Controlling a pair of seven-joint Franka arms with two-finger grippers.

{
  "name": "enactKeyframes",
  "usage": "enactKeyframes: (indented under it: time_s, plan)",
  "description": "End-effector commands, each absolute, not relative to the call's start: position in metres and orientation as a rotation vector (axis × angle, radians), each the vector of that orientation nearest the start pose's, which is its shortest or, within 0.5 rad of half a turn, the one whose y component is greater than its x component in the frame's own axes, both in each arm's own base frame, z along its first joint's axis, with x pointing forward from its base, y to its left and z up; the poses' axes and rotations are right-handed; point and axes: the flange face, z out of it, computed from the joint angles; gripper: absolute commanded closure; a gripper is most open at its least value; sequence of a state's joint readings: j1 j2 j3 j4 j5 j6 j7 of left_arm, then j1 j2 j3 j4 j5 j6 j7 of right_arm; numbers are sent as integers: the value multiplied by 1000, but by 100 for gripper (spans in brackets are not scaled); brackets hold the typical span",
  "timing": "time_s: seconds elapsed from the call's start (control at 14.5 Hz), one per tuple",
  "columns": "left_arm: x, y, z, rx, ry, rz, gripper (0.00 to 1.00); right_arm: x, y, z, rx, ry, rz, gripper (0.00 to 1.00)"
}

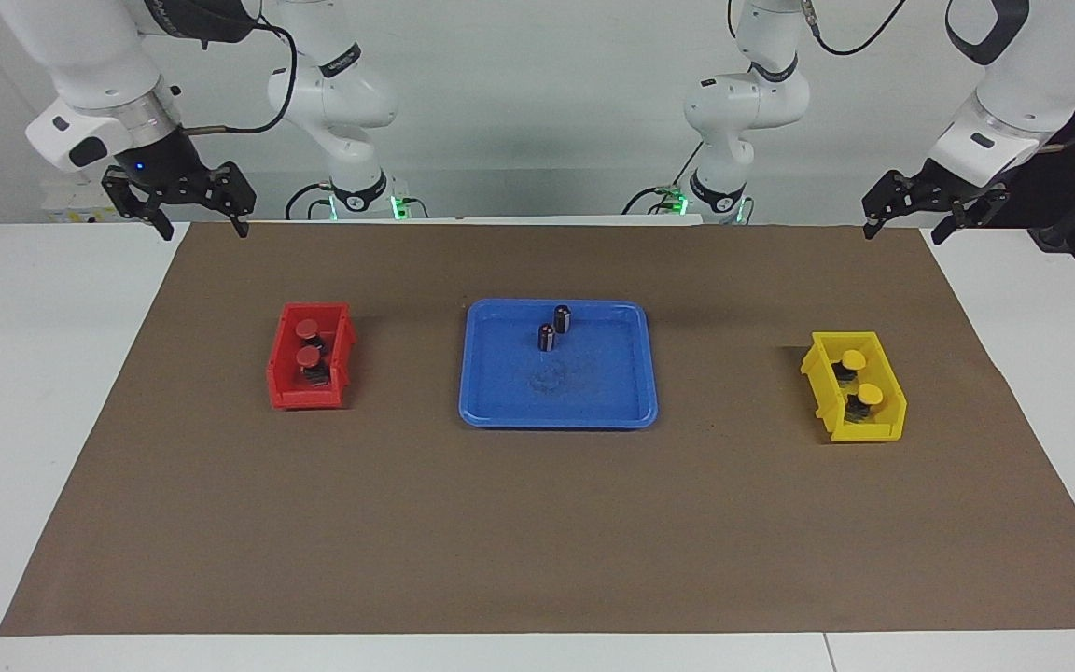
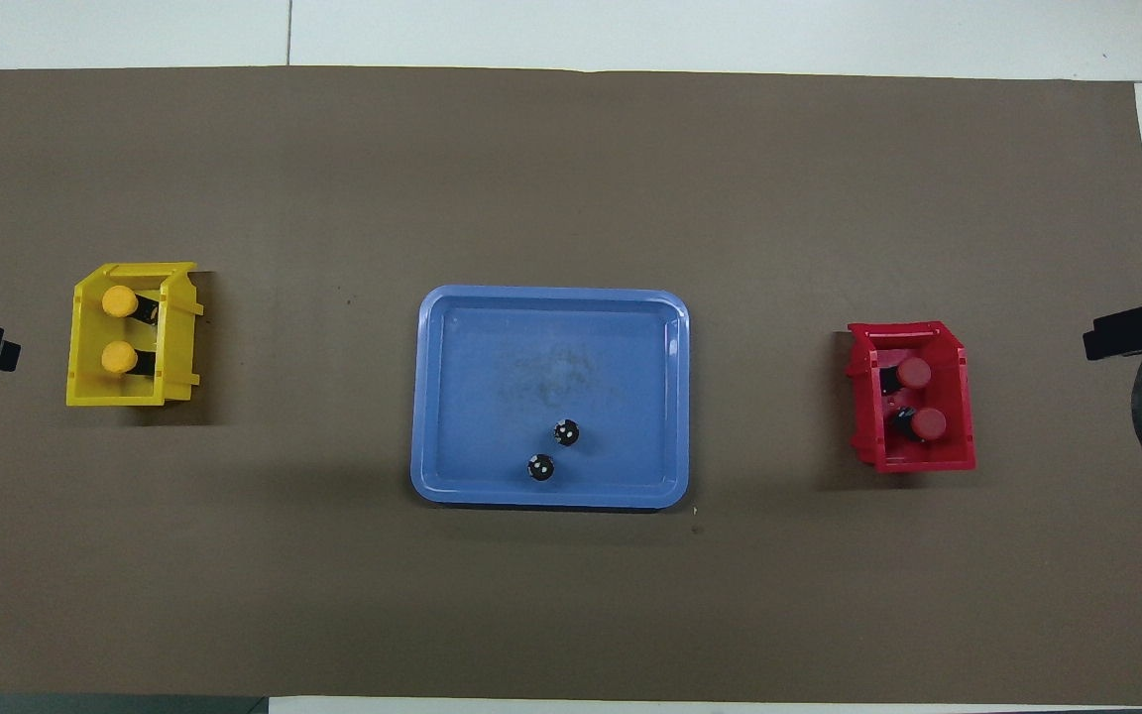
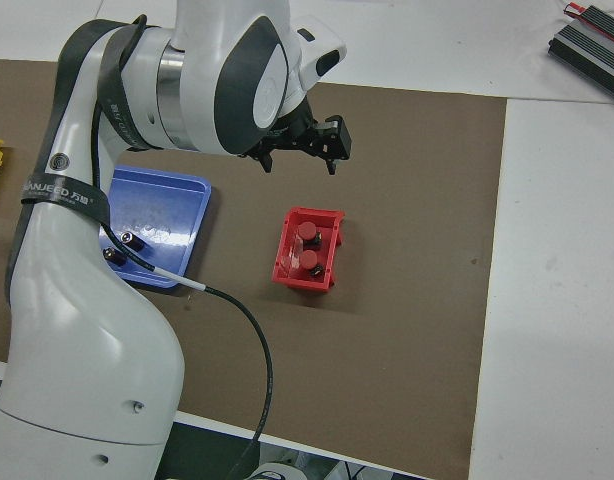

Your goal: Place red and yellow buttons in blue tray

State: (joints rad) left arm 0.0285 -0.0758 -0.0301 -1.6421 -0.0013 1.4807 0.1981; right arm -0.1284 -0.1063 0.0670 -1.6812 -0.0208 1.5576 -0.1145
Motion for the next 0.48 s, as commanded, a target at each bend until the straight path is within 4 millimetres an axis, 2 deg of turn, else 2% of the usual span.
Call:
enactKeyframes:
  time_s: [0.0, 0.14, 0.28, 0.41]
  plan:
    - [511, 0, 626, -3110, 316, 140, 0, 516, -11, 602, -3161, -25, -18, 0]
    - [511, -1, 626, -3110, 319, 140, 0, 512, -7, 568, -3160, -15, -90, 0]
    - [511, -1, 626, -3110, 319, 140, 0, 511, -5, 522, -3145, -11, -113, 0]
    - [511, 0, 626, -3110, 316, 140, 0, 518, -7, 476, -3139, -21, -103, 12]
